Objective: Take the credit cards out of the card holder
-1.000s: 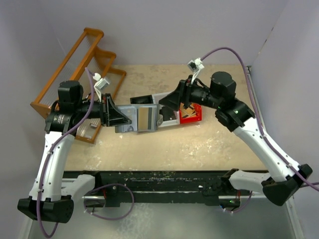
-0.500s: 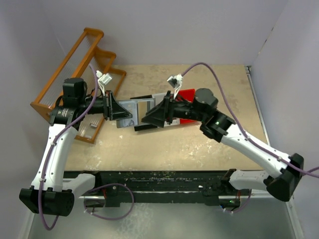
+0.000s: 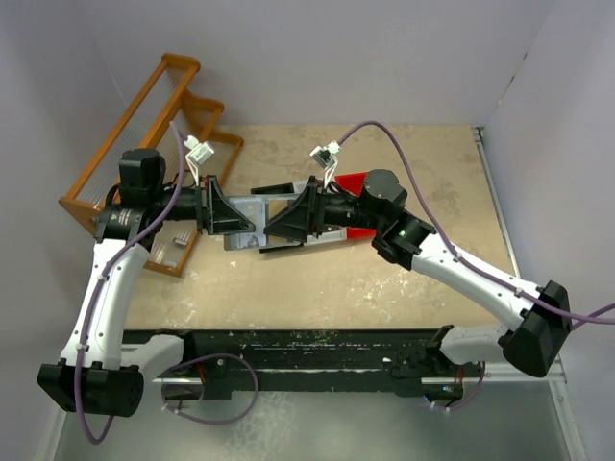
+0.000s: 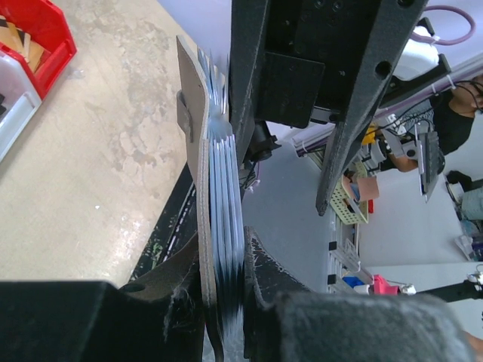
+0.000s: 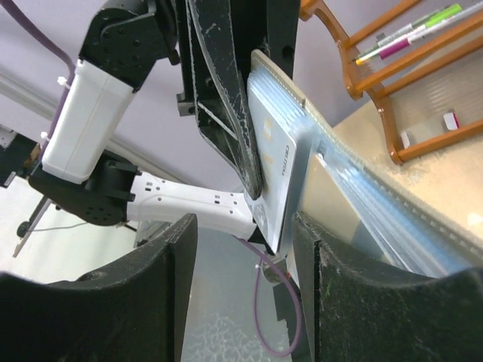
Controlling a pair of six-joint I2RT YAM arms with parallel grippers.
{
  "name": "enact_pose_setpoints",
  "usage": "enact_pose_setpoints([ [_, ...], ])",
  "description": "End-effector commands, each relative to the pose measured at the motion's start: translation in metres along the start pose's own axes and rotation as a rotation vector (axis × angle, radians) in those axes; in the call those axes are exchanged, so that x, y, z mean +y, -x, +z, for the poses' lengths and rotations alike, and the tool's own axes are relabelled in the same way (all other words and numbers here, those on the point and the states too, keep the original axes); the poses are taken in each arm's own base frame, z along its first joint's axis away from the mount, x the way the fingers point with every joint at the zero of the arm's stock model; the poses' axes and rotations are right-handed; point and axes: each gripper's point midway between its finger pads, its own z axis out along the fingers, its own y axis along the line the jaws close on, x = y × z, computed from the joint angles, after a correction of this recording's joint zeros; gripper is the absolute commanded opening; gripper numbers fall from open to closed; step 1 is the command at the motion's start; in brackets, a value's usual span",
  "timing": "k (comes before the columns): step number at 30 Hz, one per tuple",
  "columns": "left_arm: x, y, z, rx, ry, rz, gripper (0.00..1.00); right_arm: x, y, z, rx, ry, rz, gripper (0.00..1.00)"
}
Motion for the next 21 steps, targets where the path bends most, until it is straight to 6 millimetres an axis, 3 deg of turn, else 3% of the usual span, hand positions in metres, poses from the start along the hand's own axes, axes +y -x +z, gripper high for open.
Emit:
enact_pose_setpoints([
  [1, -0.038, -0.002, -0.006, 0.027, -0.154, 0.072, 0.00, 0.006, 0.011, 0.007, -0.045, 0.055, -0.012, 0.55],
  [10, -0.042, -0.004, -0.007, 0.026, -0.163, 0.092, 0.02, 0.008, 0.012, 0.014, -0.043, 0.090, -0.003, 0.47],
  [16, -0.045, -0.005, -0.008, 0.030, -0.176, 0.097, 0.07, 0.014, 0.011, 0.019, -0.057, 0.155, 0.027, 0.23],
  [21, -0.044, -0.007, -0.008, 0.026, -0.171, 0.096, 0.17, 0.006, 0.008, 0.026, -0.072, 0.139, 0.061, 0.12],
])
